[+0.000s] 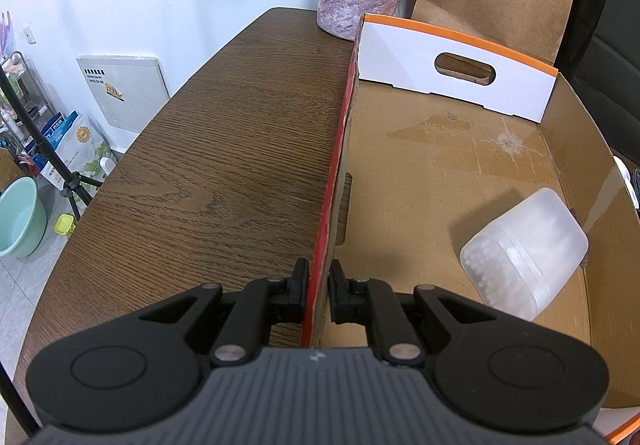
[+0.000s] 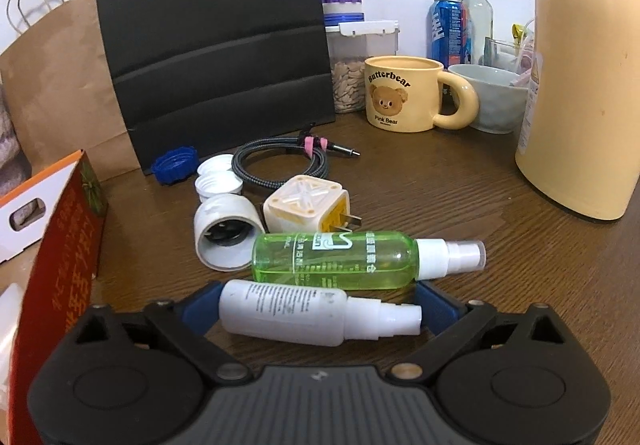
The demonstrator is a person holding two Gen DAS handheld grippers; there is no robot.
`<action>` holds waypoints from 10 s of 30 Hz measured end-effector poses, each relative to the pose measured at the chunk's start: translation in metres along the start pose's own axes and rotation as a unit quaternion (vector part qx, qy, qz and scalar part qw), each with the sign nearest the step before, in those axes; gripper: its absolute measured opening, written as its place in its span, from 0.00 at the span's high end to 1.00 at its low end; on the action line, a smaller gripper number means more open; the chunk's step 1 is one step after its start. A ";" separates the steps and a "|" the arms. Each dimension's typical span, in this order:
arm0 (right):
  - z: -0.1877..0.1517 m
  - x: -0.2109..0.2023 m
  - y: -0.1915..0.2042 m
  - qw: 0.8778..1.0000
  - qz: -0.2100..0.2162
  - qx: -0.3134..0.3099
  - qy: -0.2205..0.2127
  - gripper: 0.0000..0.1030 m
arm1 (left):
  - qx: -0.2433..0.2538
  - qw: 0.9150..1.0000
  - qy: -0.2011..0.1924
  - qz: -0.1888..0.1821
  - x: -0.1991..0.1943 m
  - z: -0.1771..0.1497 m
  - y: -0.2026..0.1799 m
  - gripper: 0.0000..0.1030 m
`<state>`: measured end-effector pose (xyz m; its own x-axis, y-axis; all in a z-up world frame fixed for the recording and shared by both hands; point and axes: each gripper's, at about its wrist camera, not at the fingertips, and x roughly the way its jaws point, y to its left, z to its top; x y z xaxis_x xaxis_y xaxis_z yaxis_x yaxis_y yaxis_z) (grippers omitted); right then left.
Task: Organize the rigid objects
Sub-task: 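Move the right tool back to the white spray bottle and grasp it, then carry the white spray bottle with the right tool into the orange box, then move the right tool back toward the green spray bottle, then grasp the green spray bottle with the right tool, then carry the green spray bottle with the right tool into the orange box, release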
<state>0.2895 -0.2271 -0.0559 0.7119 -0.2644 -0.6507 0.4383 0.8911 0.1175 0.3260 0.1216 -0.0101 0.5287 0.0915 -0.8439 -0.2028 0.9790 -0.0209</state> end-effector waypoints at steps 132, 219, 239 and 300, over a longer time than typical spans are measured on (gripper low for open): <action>0.041 -0.056 0.185 0.933 0.267 -0.240 -0.024 0.00 | -0.002 1.000 -0.009 0.002 -0.003 -0.003 -0.001 0.89; 0.016 -0.009 -0.030 0.967 0.158 -0.198 0.001 0.68 | 0.000 1.000 -0.010 0.003 -0.003 -0.004 -0.003 0.89; 0.030 -0.038 -0.032 0.971 0.167 -0.166 -0.047 0.71 | 0.000 1.000 -0.010 0.004 -0.003 -0.004 -0.003 0.89; 0.030 -0.094 0.164 0.926 0.276 -0.251 -0.057 0.71 | 0.002 1.000 -0.011 0.005 -0.004 -0.004 -0.003 0.89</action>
<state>0.3108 -0.0676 0.0473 0.8172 0.2712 -0.5086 -0.2996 0.9537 0.0271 0.3217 0.1179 -0.0090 0.5439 0.1058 -0.8324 -0.2054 0.9786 -0.0098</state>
